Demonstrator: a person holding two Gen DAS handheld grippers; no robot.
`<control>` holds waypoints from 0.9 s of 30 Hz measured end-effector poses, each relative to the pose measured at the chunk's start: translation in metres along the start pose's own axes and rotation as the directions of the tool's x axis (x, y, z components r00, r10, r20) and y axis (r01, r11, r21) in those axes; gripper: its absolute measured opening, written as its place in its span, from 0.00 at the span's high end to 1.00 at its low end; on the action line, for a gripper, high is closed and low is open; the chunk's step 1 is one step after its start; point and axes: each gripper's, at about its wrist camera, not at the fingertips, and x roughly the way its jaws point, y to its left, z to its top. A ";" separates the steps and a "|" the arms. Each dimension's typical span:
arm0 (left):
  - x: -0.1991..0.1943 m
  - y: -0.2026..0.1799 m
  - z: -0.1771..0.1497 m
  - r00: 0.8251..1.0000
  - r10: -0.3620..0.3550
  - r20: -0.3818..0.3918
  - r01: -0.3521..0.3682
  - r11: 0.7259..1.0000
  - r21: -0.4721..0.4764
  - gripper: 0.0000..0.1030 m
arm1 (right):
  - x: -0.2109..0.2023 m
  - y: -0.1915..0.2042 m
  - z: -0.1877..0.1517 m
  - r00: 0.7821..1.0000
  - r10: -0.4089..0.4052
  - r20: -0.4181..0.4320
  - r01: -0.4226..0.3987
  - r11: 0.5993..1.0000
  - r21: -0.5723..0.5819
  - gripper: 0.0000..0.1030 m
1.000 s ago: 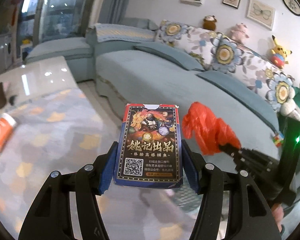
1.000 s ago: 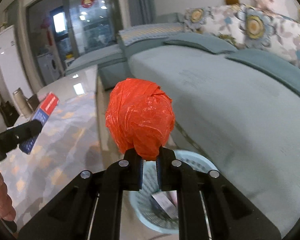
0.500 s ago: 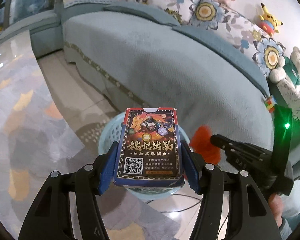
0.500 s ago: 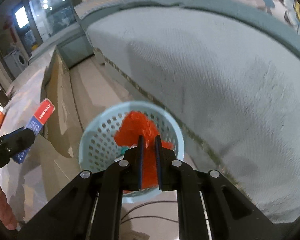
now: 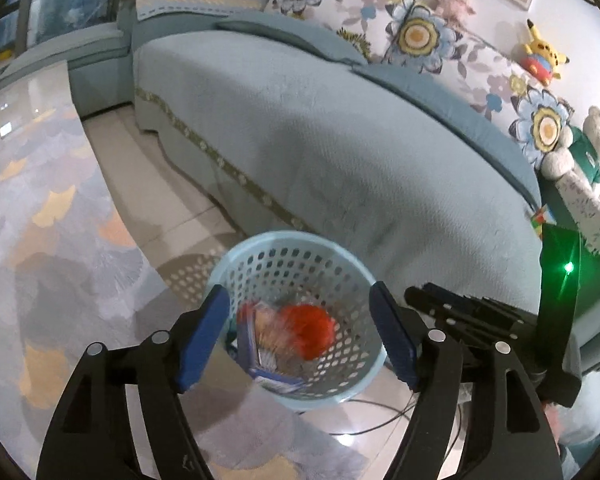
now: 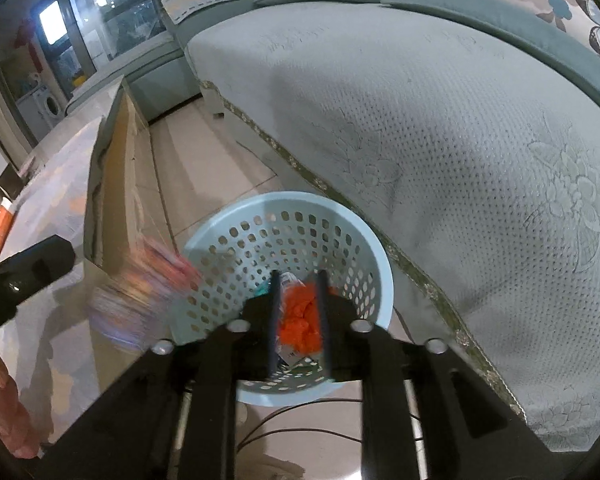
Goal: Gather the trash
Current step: 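Carry the card box and red bag over the wastebasket and open both tools, then grasp the pink sponge with the left tool while the right tool grasps the orange paper cup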
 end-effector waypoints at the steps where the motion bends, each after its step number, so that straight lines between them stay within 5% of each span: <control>1: -0.002 0.000 0.001 1.000 -0.001 0.005 0.001 1.000 -0.004 0.31 | -0.004 0.000 -0.001 1.000 -0.003 0.009 0.003 1.000 0.001 0.67; 3: -0.005 0.002 0.003 1.000 -0.003 0.012 0.003 1.000 -0.016 0.31 | -0.010 0.001 -0.001 1.000 -0.001 0.026 0.001 1.000 -0.002 0.61; 11: -0.028 0.004 0.006 0.999 -0.003 0.053 0.004 1.000 -0.017 0.31 | -0.031 0.025 0.000 0.997 0.024 0.067 -0.021 0.999 -0.047 0.61; 17: -0.089 0.023 0.020 0.987 0.025 0.157 -0.018 0.999 -0.044 0.31 | -0.060 0.078 0.014 0.988 0.104 0.113 -0.090 0.989 -0.120 0.61; 23: -0.177 0.074 0.025 0.957 0.132 0.260 -0.113 0.990 -0.089 0.31 | -0.094 0.168 0.026 0.965 0.207 0.162 -0.167 0.959 -0.230 0.58; 27: -0.235 0.131 0.023 0.921 0.251 0.297 -0.217 0.966 -0.144 0.31 | -0.105 0.239 0.032 0.948 0.270 0.168 -0.218 0.937 -0.273 0.51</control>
